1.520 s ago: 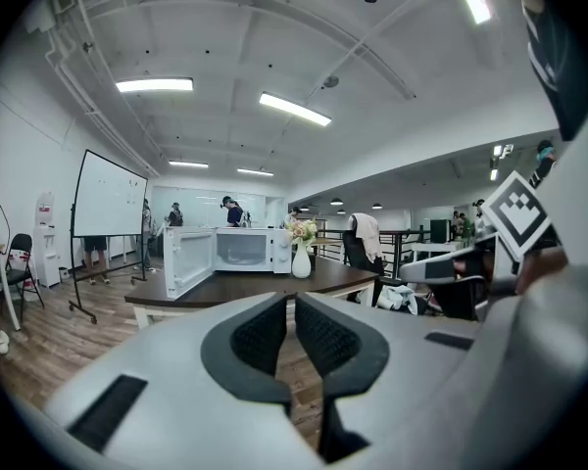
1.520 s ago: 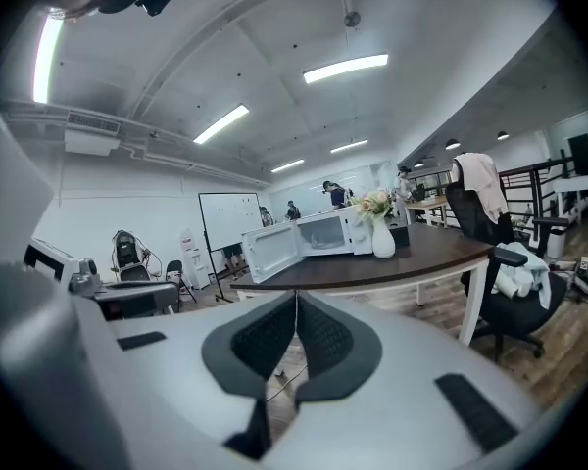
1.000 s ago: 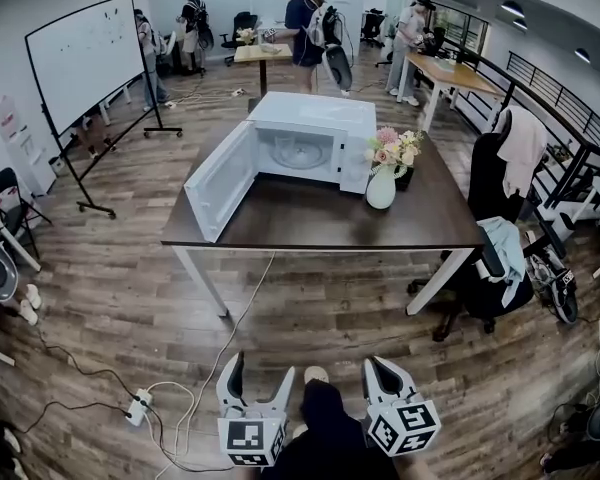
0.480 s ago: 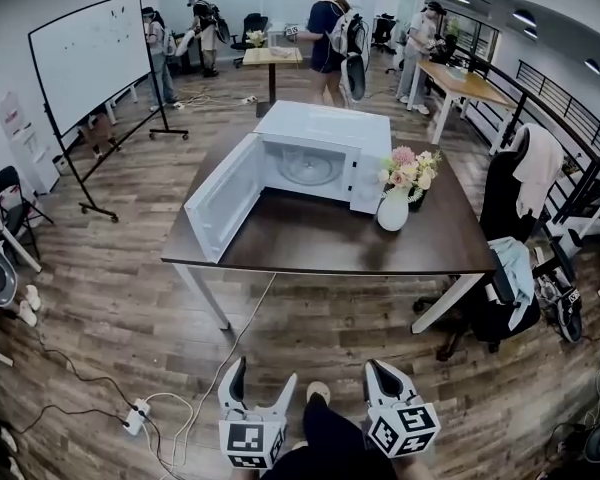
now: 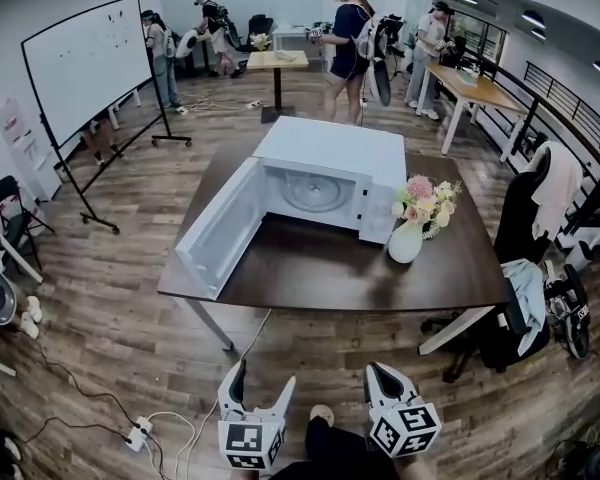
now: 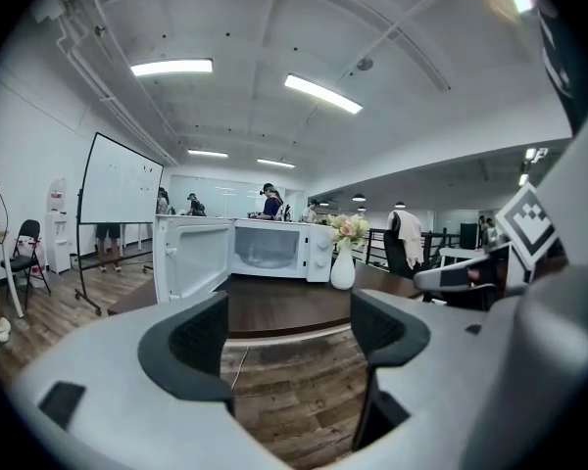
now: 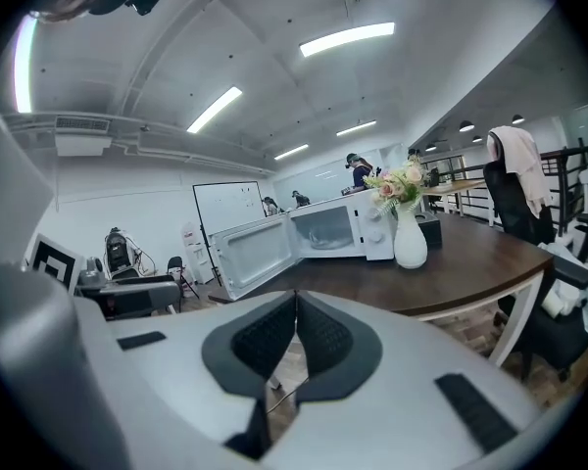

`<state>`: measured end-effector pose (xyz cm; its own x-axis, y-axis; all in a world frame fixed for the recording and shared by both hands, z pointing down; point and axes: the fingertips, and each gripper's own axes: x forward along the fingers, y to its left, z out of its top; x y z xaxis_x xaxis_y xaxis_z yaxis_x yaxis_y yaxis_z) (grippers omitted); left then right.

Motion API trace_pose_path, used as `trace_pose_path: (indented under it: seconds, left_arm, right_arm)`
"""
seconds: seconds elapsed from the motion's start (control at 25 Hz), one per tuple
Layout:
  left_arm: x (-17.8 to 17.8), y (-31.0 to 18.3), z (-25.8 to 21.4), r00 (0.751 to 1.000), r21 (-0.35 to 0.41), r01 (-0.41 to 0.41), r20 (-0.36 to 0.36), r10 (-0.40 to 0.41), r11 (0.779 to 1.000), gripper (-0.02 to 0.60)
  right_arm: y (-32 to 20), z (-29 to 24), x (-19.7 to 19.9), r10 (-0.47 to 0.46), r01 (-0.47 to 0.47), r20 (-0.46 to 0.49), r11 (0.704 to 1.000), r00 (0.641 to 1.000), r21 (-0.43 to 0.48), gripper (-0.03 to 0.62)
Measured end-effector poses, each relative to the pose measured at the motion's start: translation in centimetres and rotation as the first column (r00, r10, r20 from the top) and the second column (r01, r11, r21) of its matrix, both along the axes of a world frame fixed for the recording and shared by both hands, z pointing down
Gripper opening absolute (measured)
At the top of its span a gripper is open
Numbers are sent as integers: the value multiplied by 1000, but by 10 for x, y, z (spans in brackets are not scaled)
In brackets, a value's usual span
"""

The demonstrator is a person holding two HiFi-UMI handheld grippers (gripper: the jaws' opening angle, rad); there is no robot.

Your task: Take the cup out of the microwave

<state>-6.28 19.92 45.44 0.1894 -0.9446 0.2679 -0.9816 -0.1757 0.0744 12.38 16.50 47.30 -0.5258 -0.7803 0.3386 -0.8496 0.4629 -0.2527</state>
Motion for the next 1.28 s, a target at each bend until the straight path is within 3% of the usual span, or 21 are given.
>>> trace_pose_path:
  seconds: [0.48,0.92,1.28]
  left_arm:
    - [-6,-87,0,998,27,61,17,-62,998,370]
    - [-2,-105,2,996,50,86,-2,-86,995,370]
    - [2,-145,9,999,35,37,-8,-37,999,370]
  right_arm:
    - [-99,-4,-1,-41,40,22,999,999,28,-6]
    - [-115,3,1,-50,49,57,999,997,9,-6]
    - [-141,17,-2,-17,20,75,999,997,-36,-6]
